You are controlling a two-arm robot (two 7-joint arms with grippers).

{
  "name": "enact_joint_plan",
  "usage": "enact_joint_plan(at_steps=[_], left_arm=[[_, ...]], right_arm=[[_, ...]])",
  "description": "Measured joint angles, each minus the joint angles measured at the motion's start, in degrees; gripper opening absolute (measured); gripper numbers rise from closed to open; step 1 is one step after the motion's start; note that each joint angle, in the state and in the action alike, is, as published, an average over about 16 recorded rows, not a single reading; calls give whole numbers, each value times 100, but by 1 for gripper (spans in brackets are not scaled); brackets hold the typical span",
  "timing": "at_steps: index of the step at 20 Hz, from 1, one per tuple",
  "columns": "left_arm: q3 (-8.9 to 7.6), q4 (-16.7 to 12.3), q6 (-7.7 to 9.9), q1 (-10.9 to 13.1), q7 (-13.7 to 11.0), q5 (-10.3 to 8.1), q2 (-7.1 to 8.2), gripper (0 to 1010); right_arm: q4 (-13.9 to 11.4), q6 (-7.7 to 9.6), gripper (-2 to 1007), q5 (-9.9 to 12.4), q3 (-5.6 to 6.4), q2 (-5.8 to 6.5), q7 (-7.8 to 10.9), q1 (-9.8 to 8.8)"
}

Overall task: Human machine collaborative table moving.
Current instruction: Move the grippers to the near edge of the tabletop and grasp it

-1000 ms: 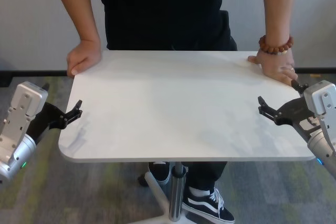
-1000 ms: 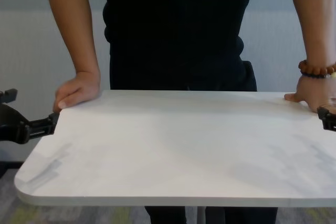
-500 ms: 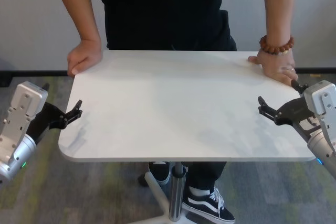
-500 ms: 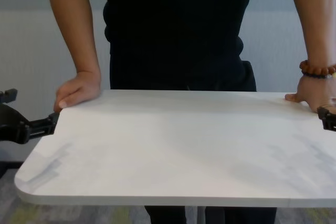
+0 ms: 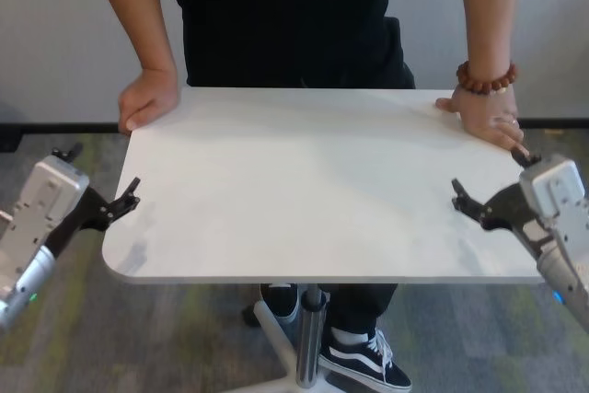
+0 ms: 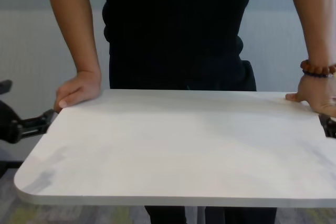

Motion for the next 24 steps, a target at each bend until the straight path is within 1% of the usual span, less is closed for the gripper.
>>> enact_joint_plan(at_steps=[2,4,7,12,16,18,20,22,24], left_arm=[[-54,-216,-47,210,76,131,163,1002],[-122,-461,-106,463,160,269,357,1001],[-260,-848,-199,912,277,434,685,1002],[-526,-1425,-379,1733,461,639,1251,1001],[-725,-1764,-501,2342,605,802,1641,1001],[-793,-1861,-548,2577,664,911,1779,1002],[-837,-1917,-582,2764,712,1022,1876,1001],[-848,-1933,-603,2892,756,1158,1923,1001],[-831,-1924,-612,2972,814,1324,1928,1001]], right_arm=[[-223,112,1001,-89,22,71,-101,-190],[-485,241,1001,-182,49,161,-206,-422],[-895,440,1001,-297,94,318,-311,-801],[-1461,704,1001,-346,176,599,-337,-1415],[-1770,855,1001,-367,232,805,-306,-1818],[-1876,919,1001,-381,250,894,-269,-1976],[-1942,974,1001,-398,259,965,-227,-2093],[-1992,1033,1001,-428,263,1025,-197,-2189],[-2024,1092,1001,-477,264,1065,-191,-2259]])
